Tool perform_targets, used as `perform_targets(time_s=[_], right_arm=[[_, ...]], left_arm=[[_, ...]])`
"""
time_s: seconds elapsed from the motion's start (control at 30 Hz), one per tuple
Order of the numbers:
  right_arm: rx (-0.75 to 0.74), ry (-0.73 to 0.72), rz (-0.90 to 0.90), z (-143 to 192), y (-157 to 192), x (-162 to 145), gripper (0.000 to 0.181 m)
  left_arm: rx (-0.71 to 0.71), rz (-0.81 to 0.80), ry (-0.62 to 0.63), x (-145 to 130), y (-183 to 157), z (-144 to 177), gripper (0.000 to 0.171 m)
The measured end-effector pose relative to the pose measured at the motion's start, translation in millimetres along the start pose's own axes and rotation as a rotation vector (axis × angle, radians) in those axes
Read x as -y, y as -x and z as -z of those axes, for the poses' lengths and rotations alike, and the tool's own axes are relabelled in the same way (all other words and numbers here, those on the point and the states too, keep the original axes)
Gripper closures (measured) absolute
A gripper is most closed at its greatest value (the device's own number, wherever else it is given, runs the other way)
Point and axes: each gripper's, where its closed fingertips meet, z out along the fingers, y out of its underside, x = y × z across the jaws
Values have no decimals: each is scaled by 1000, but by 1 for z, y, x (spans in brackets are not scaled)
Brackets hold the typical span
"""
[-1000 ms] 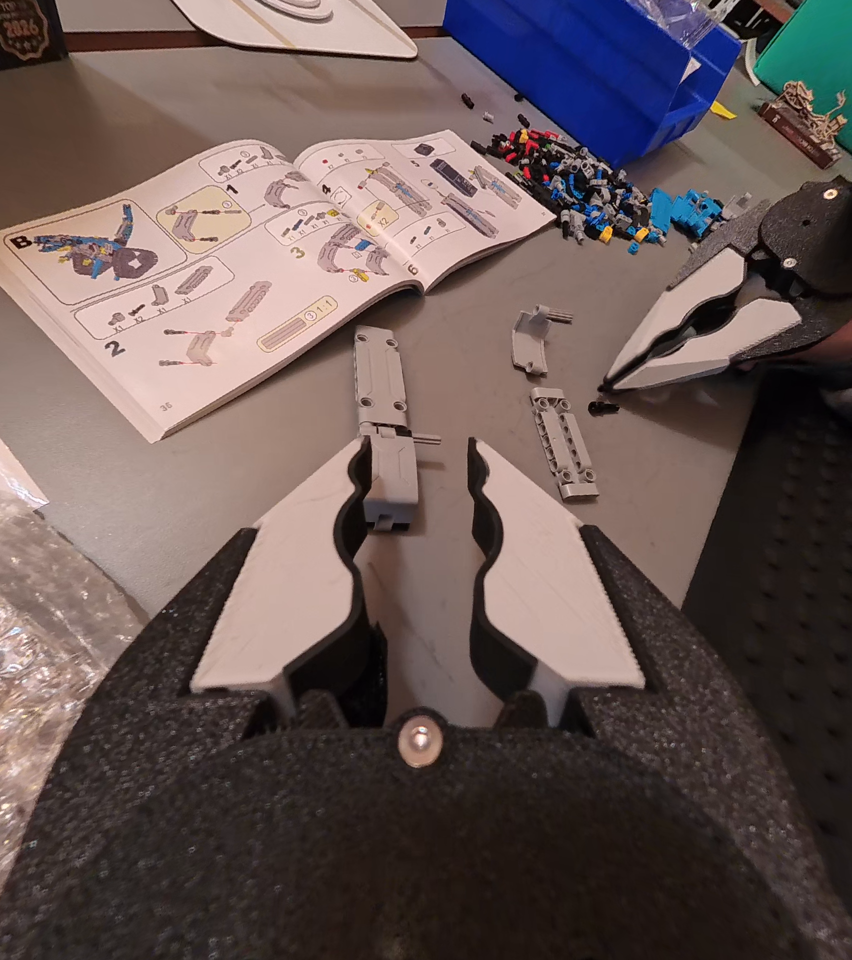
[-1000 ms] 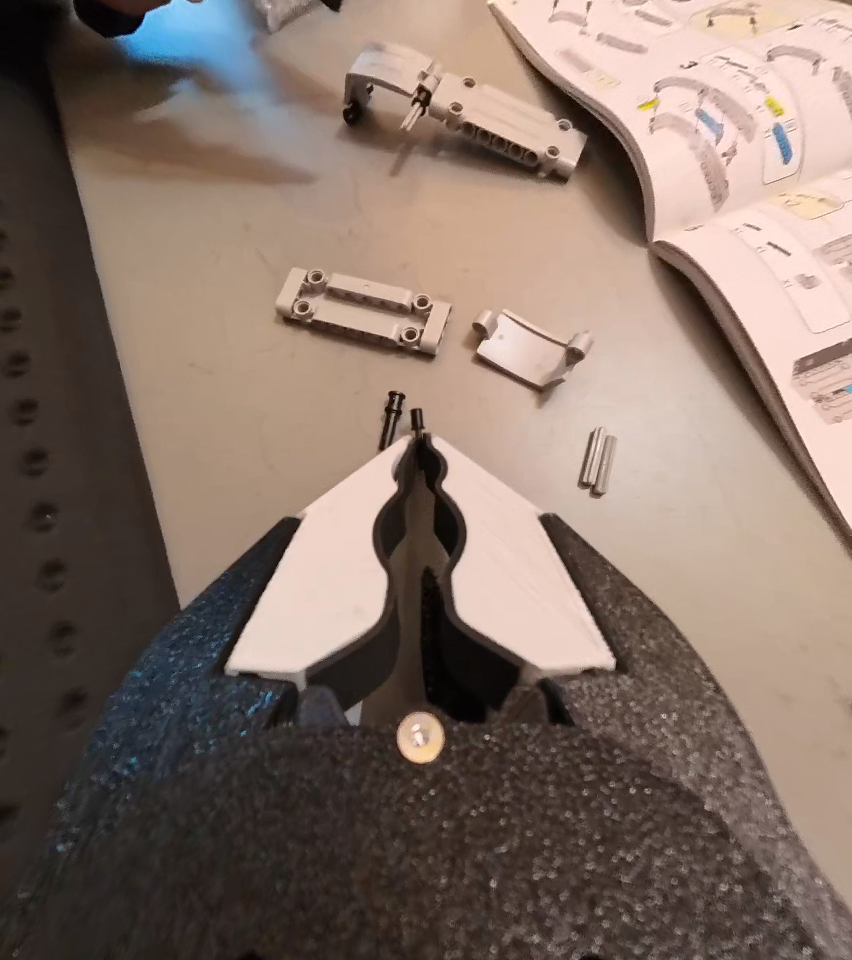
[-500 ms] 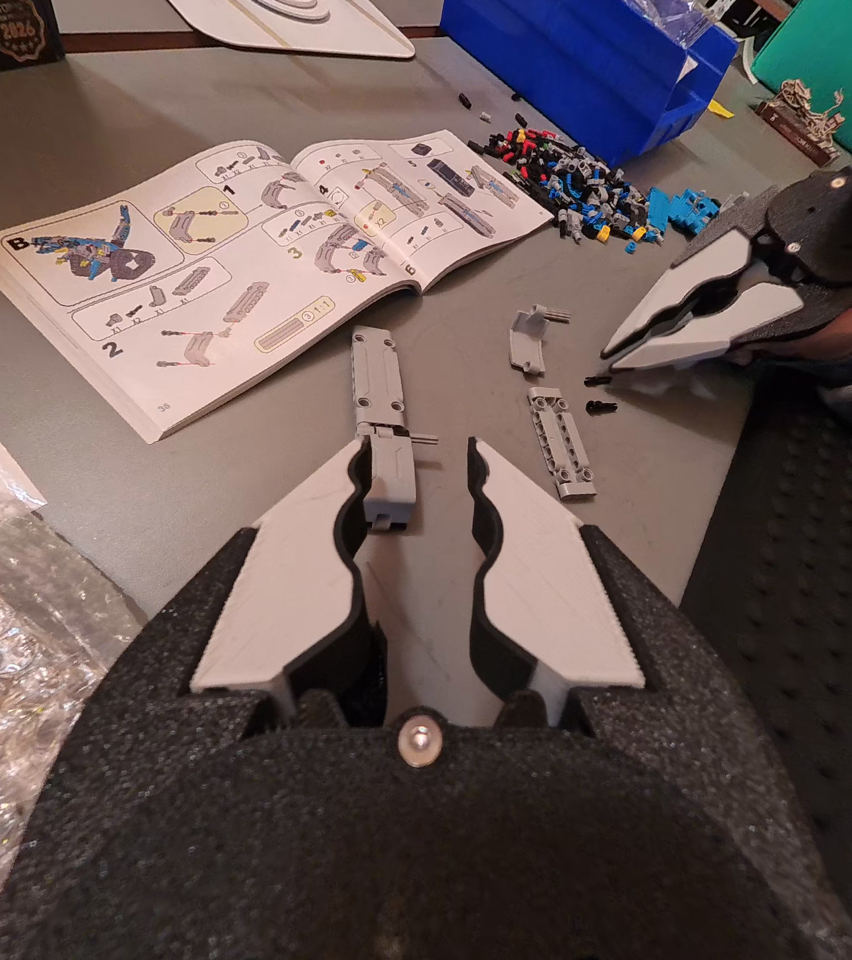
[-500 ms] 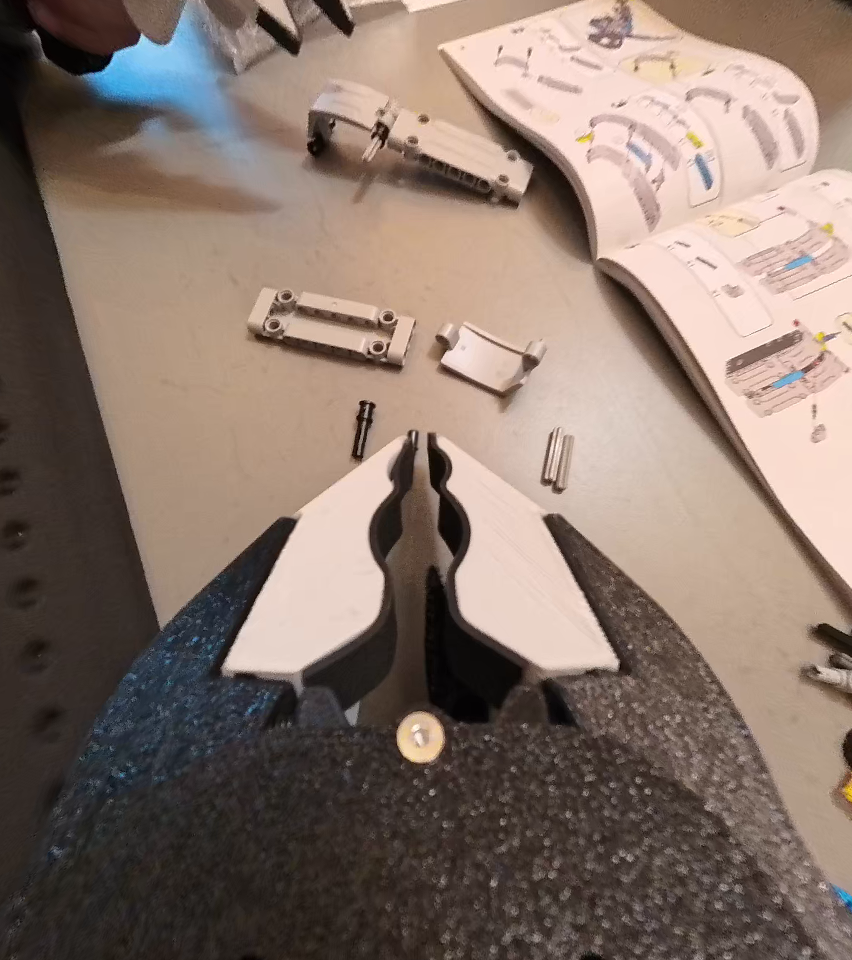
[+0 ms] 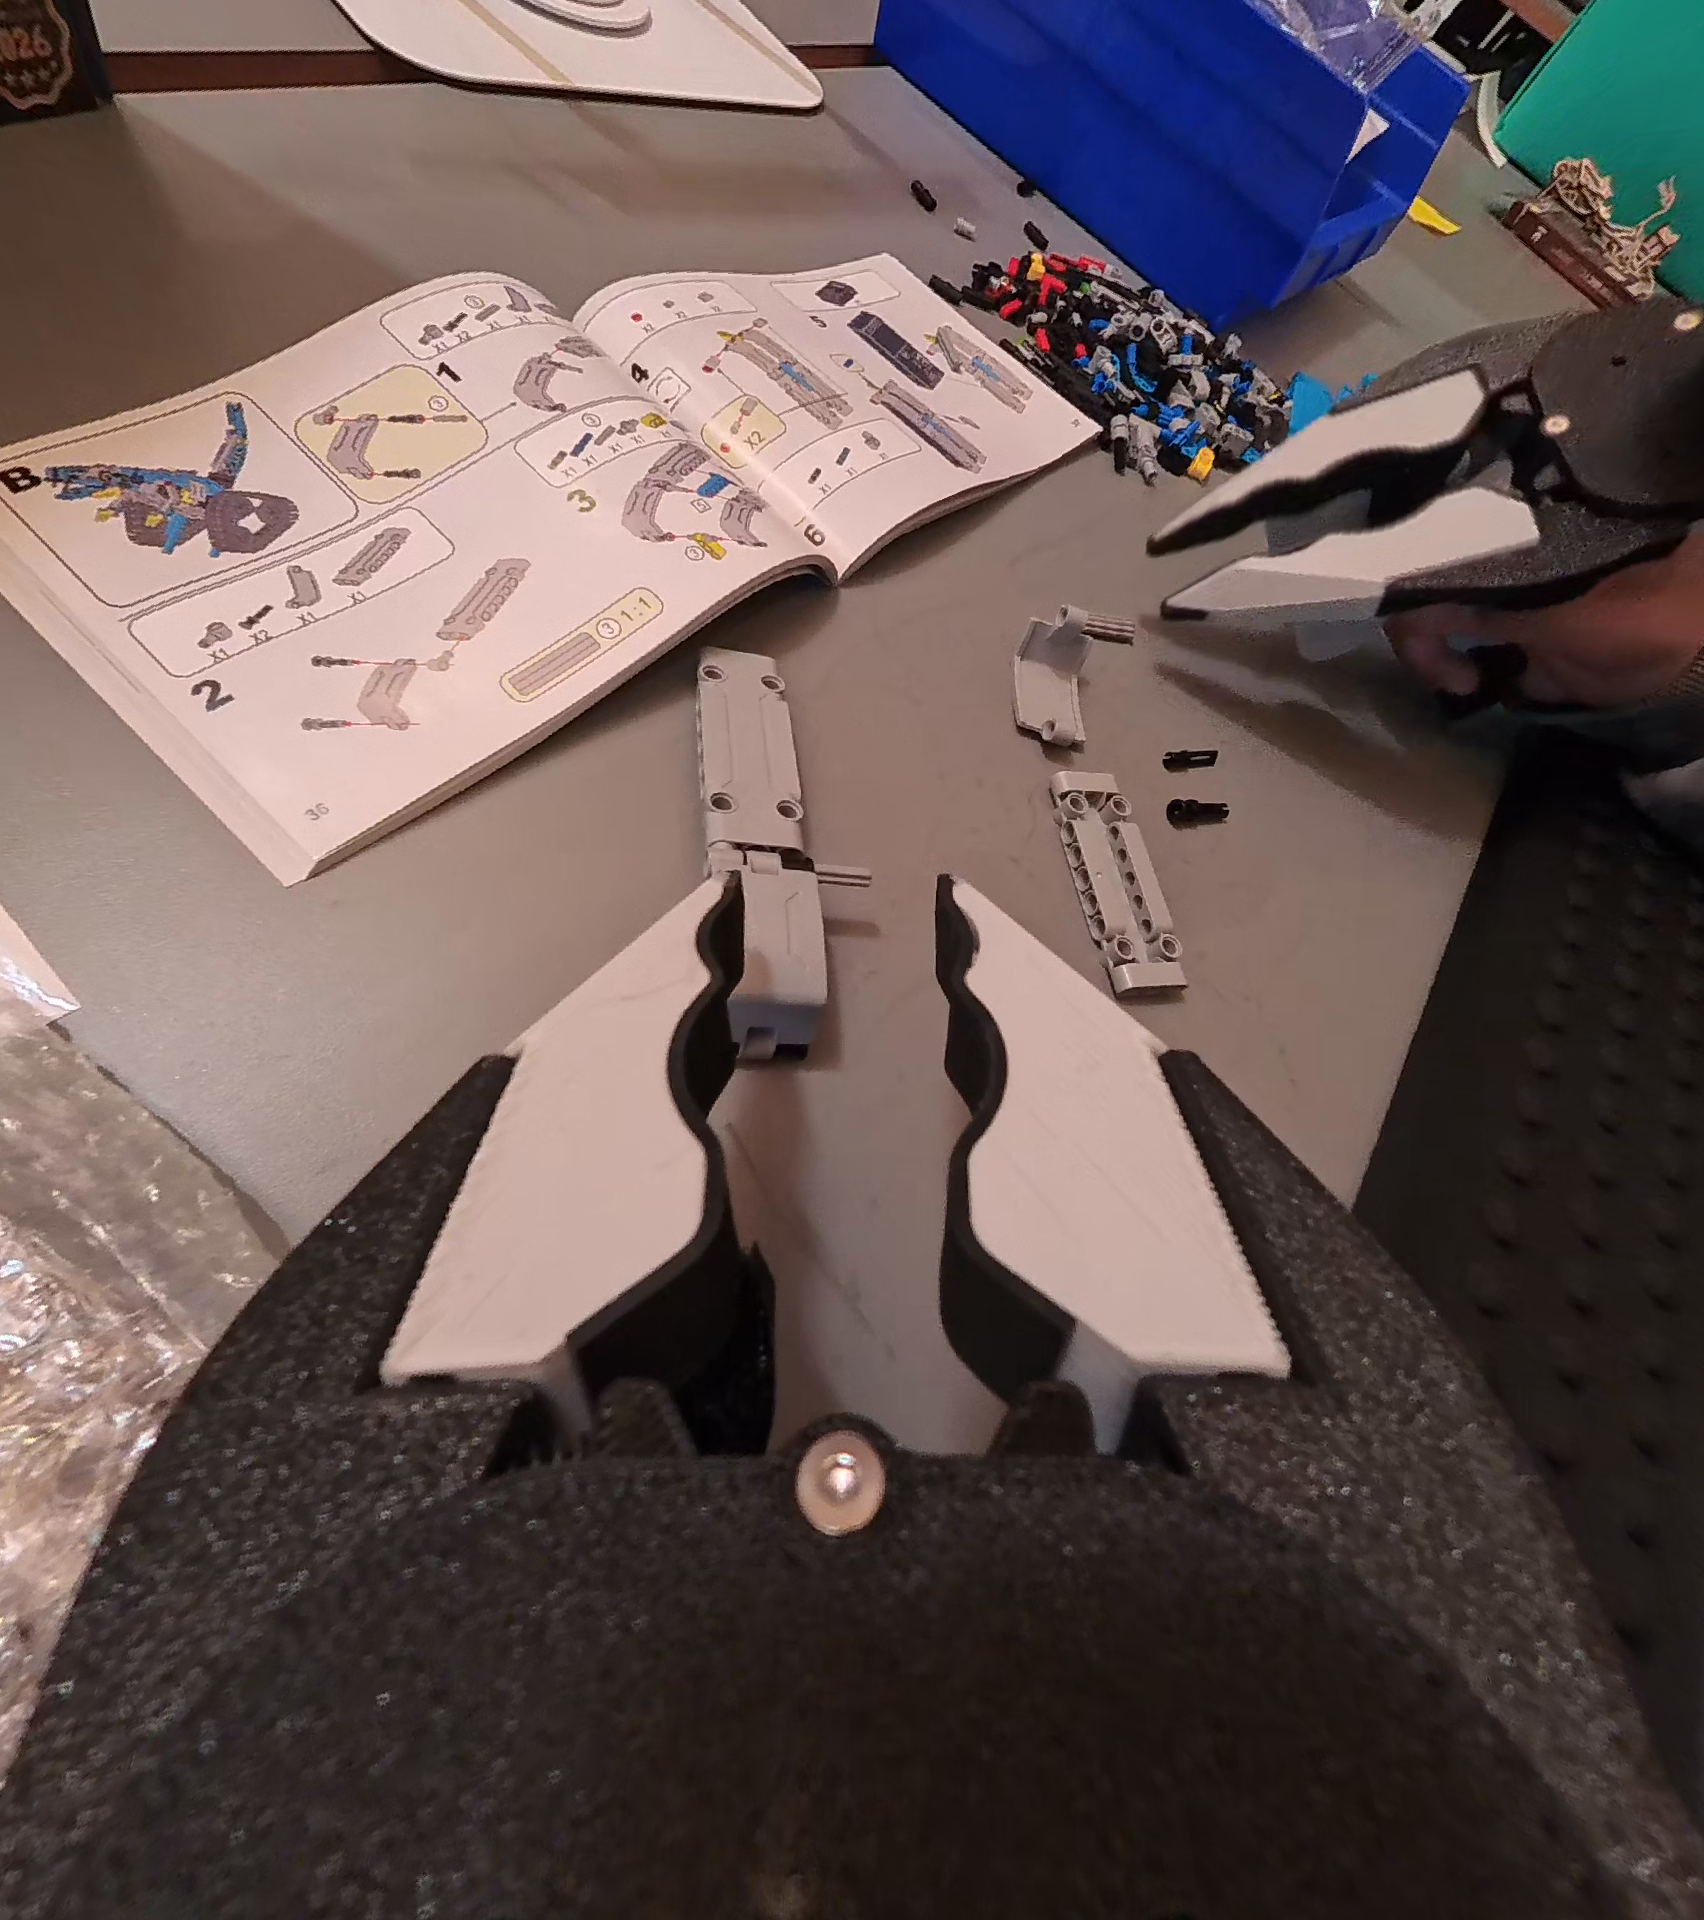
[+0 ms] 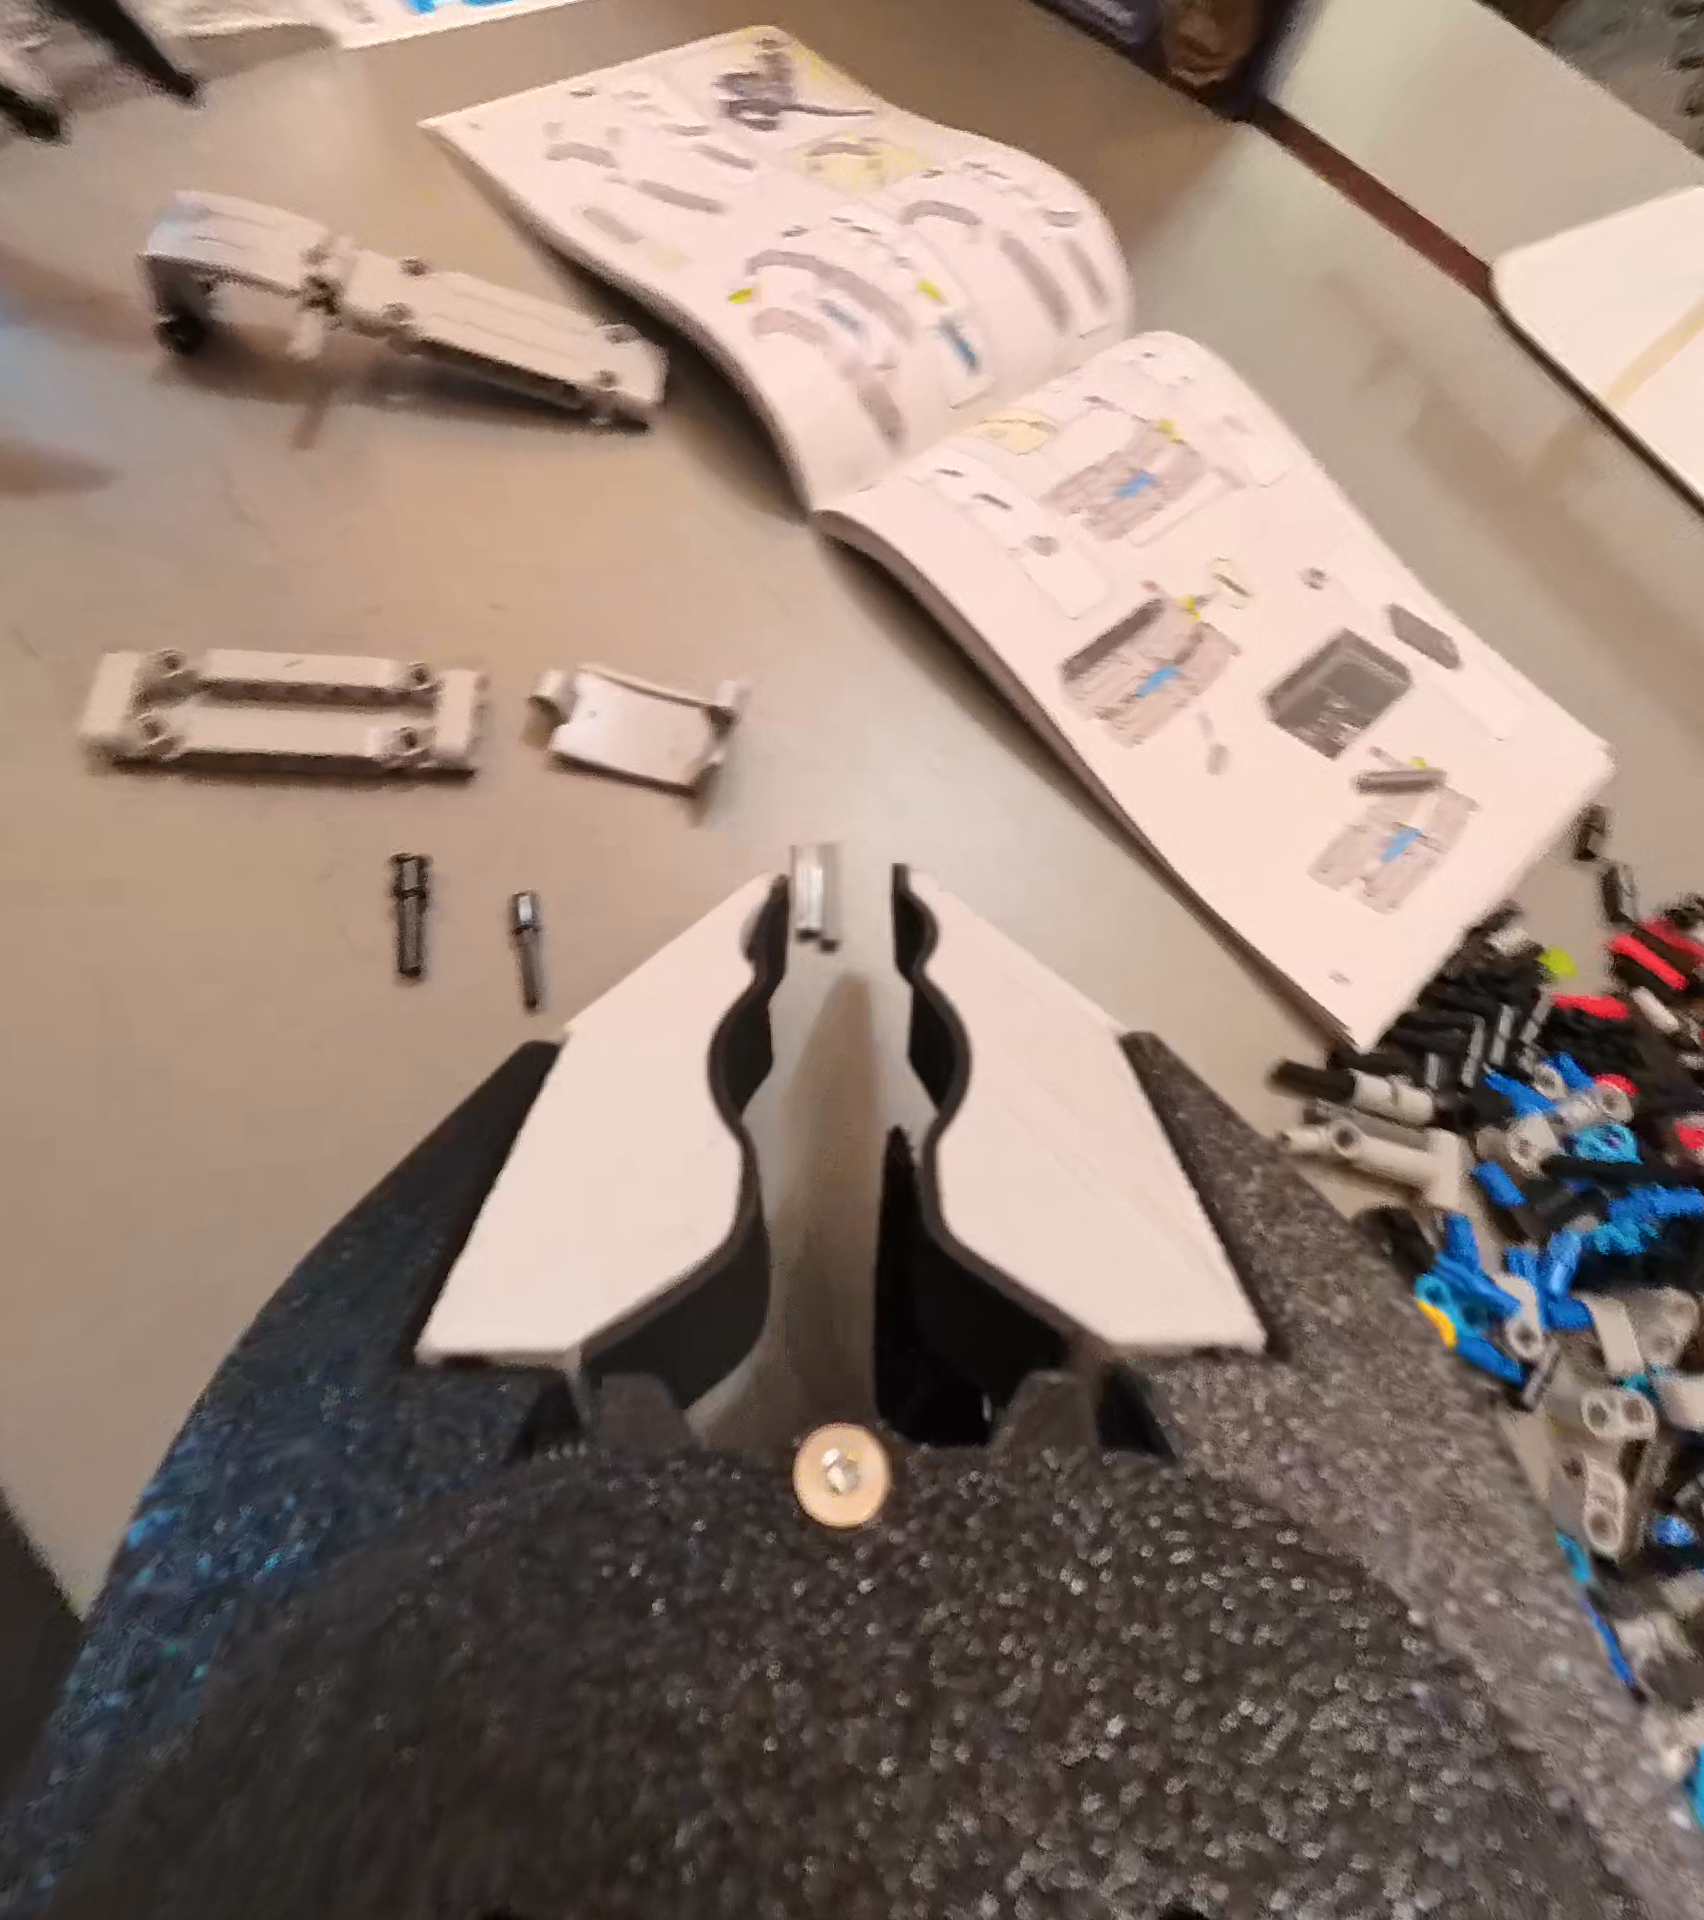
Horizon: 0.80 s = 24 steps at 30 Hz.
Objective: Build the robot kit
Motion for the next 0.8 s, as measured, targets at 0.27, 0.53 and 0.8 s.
perform_targets(time_s=[0.27,0.53,0.8], right_arm=[[20,77,-102,-11,-3,-11,159],[48,98,-103,-11,1,-16,165],[17,68,-124,-10,-7,-11,169]], left_arm=[[3,3,0,0,1,0,136],[0,7,-1,0,1,0,136],[-1,8,-5,1,1,1,136]])
